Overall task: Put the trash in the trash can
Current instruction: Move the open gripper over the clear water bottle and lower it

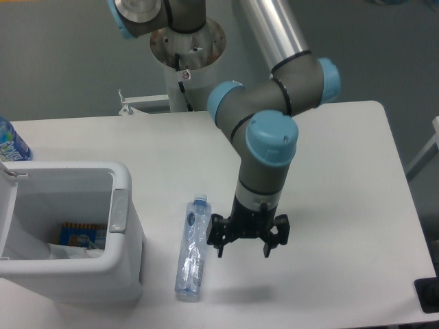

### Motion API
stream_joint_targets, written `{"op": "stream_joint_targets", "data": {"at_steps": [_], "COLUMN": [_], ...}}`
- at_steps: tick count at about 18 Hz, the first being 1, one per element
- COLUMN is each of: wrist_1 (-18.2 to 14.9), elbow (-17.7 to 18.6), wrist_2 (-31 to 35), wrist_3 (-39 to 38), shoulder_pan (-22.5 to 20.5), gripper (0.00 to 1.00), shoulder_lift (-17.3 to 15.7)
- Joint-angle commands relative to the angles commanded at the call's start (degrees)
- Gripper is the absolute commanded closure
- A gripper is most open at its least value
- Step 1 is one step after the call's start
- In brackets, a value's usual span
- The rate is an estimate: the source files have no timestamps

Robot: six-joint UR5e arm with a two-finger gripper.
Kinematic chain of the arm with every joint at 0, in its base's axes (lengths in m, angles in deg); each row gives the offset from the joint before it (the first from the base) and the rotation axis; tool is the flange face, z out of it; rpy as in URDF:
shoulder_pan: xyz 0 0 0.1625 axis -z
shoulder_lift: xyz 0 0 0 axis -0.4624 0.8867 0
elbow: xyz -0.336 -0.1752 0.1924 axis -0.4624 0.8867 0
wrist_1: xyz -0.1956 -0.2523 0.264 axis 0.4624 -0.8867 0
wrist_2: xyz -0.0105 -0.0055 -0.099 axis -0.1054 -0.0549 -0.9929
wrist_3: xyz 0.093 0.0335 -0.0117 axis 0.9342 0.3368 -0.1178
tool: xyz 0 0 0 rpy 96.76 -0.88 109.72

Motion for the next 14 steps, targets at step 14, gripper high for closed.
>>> {"op": "stream_joint_targets", "data": {"at_steps": [14], "wrist_1": [0.35], "elbow": [0.0], "wrist_2": [0.18], "wrist_3": [-0.7], "shoulder_pan": [6.15], "gripper": [0.0], "shoulder_lift": [5.01]}}
